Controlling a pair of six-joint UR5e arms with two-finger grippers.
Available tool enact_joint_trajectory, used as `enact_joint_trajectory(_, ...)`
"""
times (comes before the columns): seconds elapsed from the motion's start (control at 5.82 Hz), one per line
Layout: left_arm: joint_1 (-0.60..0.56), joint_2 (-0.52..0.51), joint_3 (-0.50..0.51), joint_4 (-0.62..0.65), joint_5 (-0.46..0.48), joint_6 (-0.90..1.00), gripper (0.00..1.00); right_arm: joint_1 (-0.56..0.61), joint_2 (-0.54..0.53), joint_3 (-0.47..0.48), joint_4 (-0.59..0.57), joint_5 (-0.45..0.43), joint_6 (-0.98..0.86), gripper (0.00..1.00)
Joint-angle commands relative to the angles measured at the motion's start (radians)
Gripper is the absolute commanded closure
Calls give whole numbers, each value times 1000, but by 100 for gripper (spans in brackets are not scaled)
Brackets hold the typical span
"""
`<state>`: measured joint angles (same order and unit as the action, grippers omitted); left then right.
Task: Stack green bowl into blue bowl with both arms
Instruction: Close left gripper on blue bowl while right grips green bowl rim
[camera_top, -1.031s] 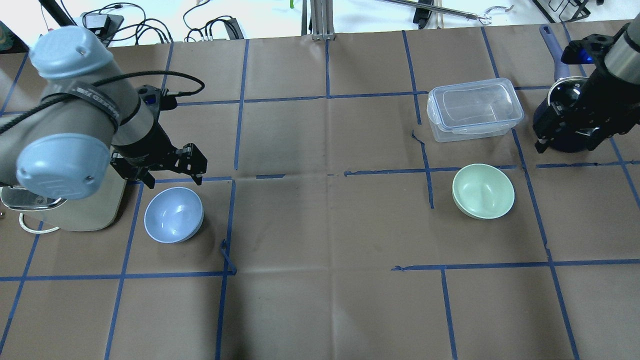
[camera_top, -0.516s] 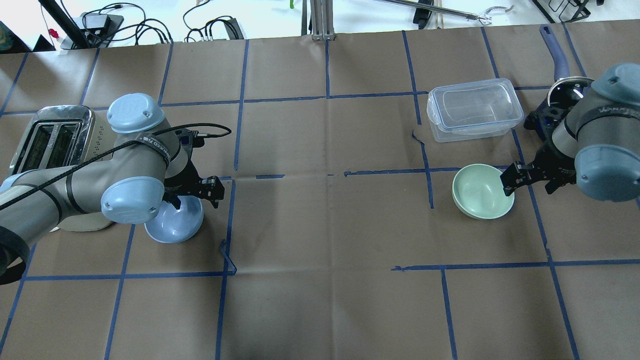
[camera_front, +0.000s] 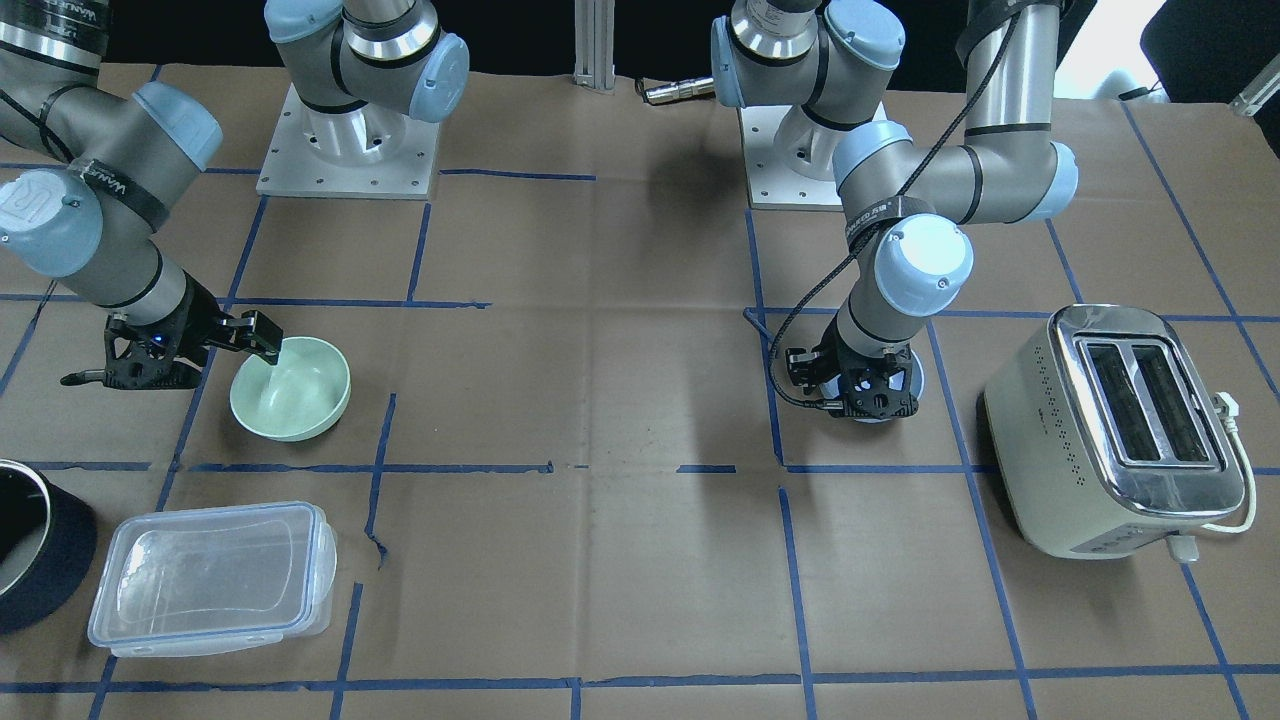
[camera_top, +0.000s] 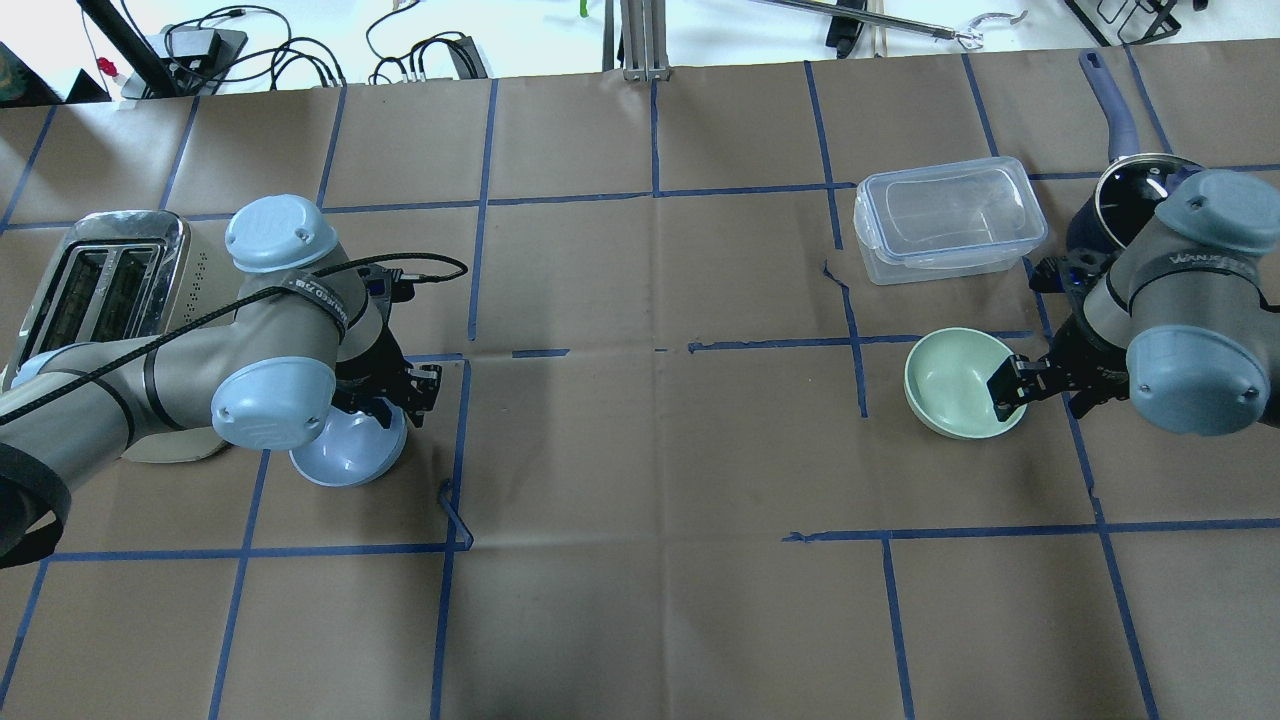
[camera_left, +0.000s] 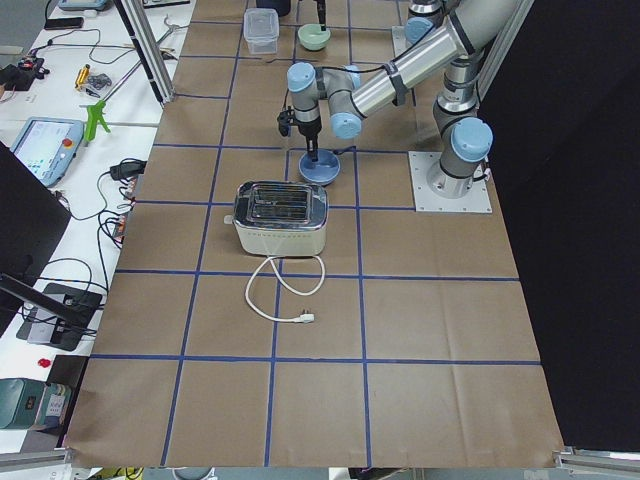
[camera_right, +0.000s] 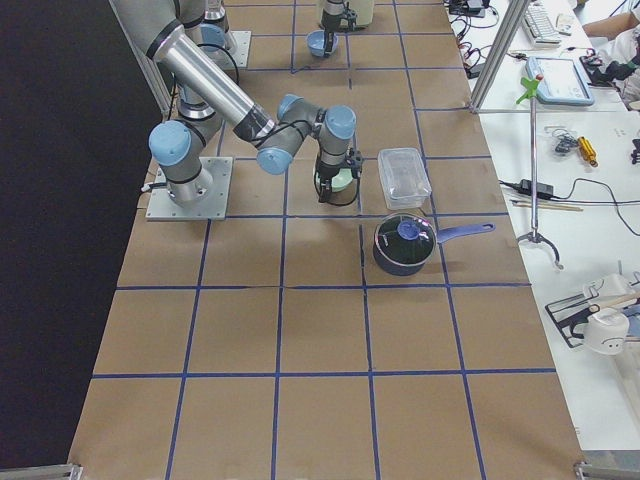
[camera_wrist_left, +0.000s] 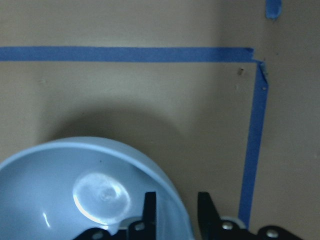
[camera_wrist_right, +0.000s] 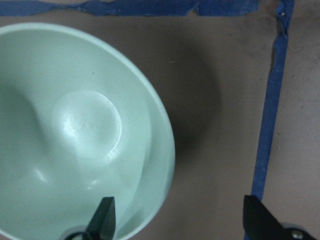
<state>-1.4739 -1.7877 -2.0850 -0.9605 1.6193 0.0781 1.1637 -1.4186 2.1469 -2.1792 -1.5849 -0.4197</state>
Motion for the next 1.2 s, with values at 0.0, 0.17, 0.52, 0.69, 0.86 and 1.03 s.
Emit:
enact_joint_trajectory(0.0, -12, 10, 6, -3, -4, -3, 100, 1, 1, -1, -24, 0, 1, 81)
enact_joint_trajectory(0.17, -40, 30, 17, -3, -4, -26, 100, 1, 0, -1, -24, 8, 4, 93)
enact_joint_trajectory(0.52, -211, 10, 203, -130, 1, -148, 100, 8, -5, -27, -13, 51, 41, 95)
enact_joint_trajectory(0.69, -306, -49, 303, -133, 1, -174, 100, 13, -13, -80, 10, 49, 44, 95)
enact_joint_trajectory(0.86, -421, -118, 394, -171, 23, -173, 100, 14, -16, -146, 115, 95, 42, 95)
enact_joint_trajectory(1.03, -512, -193, 464, -163, 43, -179, 100, 14, -20, -221, 256, 156, 42, 95)
